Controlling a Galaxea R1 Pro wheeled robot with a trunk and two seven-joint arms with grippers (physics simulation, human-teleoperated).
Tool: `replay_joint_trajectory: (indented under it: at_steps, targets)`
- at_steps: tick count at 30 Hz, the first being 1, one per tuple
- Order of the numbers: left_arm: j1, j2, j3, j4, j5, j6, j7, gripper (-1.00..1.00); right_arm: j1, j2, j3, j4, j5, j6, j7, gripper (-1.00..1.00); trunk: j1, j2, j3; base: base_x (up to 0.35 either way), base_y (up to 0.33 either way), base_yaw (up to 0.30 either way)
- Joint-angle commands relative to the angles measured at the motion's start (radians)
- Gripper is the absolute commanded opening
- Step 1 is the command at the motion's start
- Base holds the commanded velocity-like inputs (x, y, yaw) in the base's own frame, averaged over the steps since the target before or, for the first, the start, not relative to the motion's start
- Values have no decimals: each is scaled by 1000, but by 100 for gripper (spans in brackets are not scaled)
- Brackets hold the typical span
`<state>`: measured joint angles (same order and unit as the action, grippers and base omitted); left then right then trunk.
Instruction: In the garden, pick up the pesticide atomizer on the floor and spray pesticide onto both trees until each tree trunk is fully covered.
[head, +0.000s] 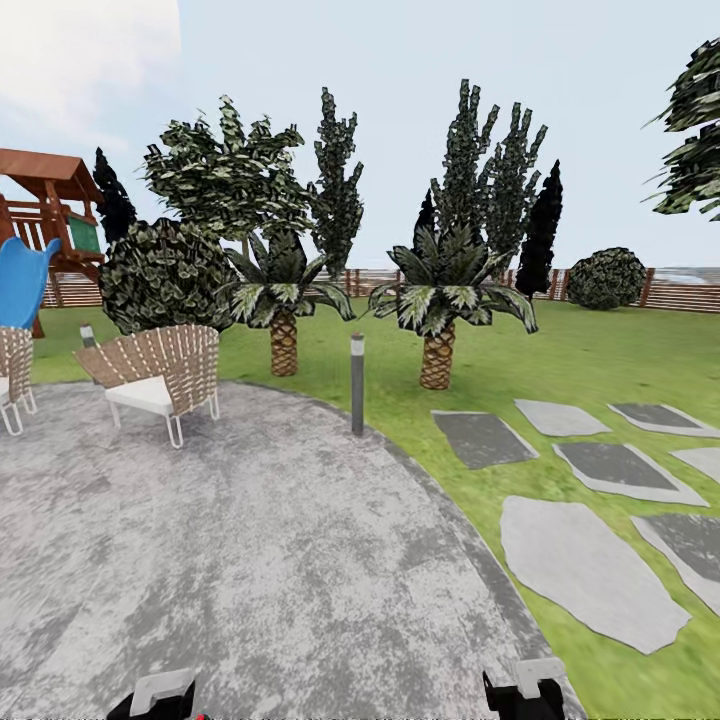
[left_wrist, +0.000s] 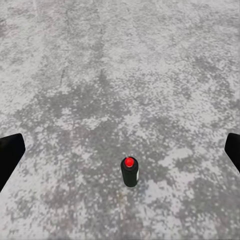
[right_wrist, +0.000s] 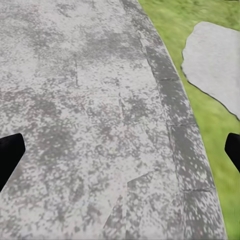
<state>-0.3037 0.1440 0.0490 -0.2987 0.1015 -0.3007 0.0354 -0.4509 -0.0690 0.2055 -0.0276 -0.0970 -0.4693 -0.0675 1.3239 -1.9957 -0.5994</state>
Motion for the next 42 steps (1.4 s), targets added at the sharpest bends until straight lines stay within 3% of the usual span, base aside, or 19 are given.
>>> replay_joint_trajectory:
  at_steps: [1, 10, 13, 16, 20, 26, 42]
  targets:
    - [0, 0, 0, 1, 0, 0, 0, 100, 0, 0, 0, 0, 0, 0, 0, 100, 4, -7, -3, 0, 0, -1]
    - [-7, 0, -1, -4, 4, 1, 1, 100, 0, 2, -1, -8, -2, 0, -1, 100, 38, -70, -31, 0, 0, 0]
    - [-28, -3, -1, -23, 6, 6, 2, 100, 0, 2, -2, -132, -2, 1, -2, 100, 50, -91, -41, 0, 0, 0]
    - [-88, -7, -1, -40, 6, 15, 3, 100, 0, 1, -4, -370, 1, 10, -2, 100, 61, -112, -50, 0, 0, 0]
    - [-152, -7, -1, -39, 6, 19, 4, 100, -8, 1, -6, -497, -1, 107, -3, 100, 77, -140, -63, 0, 0, 0]
    - [-166, -3, 0, -35, 6, 19, 2, 100, -23, -5, -5, -509, 0, 167, -1, 100, 100, -182, -82, 0, 0, 0]
    - [-161, -4, 0, -34, 6, 13, 3, 100, -23, -9, -3, -508, 0, 173, 0, 100, 161, -294, -132, 0, 0, 0]
